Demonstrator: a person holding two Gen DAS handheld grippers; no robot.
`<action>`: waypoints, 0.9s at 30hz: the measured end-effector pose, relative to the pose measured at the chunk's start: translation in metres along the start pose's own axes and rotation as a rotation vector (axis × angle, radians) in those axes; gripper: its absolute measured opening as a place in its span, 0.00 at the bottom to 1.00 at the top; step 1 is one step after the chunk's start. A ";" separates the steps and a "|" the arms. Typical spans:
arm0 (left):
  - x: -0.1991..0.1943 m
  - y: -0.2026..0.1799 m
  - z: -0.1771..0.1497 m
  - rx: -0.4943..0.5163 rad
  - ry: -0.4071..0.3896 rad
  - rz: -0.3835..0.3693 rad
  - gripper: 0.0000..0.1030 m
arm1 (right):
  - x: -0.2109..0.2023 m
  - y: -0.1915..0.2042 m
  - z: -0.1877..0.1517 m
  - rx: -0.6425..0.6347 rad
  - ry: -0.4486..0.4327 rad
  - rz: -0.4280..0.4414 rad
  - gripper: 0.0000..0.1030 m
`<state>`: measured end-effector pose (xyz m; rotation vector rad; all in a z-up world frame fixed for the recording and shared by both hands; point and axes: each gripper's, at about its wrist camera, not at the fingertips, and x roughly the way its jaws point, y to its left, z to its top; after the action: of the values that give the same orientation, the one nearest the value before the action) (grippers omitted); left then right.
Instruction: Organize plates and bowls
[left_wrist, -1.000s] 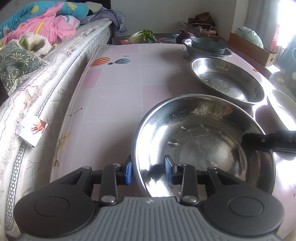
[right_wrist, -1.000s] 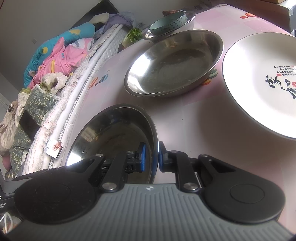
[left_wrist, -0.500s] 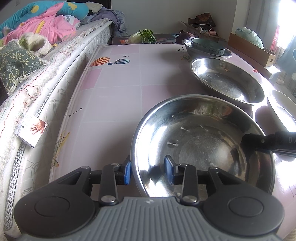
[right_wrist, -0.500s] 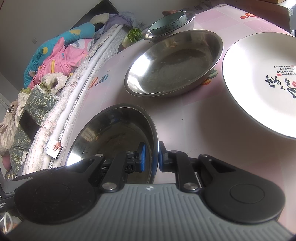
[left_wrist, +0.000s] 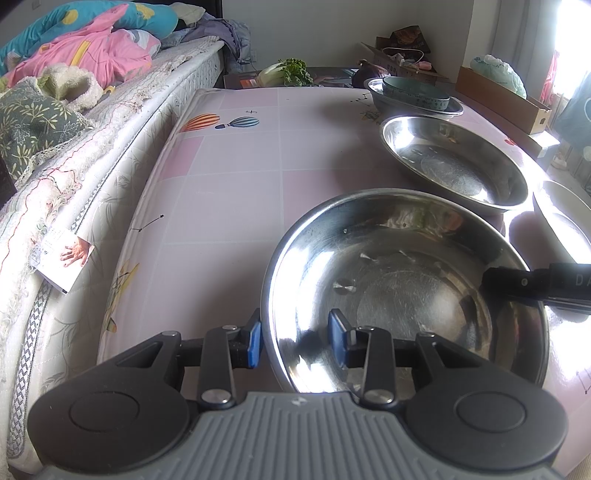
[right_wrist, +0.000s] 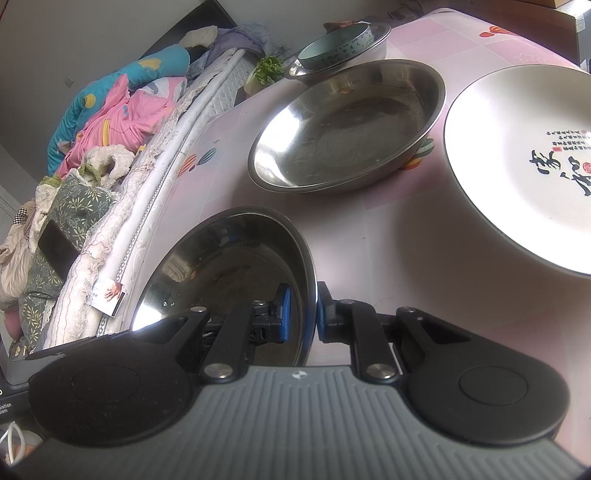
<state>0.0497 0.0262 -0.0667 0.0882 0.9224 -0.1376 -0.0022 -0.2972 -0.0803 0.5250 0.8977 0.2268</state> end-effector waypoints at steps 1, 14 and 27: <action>0.000 0.000 0.000 0.000 0.000 0.000 0.36 | 0.000 0.000 0.000 0.000 0.000 0.000 0.13; 0.002 -0.003 0.001 -0.001 0.000 -0.004 0.41 | 0.000 0.000 0.000 -0.001 -0.001 0.000 0.13; -0.001 -0.004 0.001 -0.002 -0.008 -0.001 0.41 | 0.000 0.003 0.000 -0.019 -0.001 -0.004 0.17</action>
<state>0.0491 0.0222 -0.0658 0.0856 0.9150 -0.1376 -0.0020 -0.2947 -0.0785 0.5060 0.8949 0.2312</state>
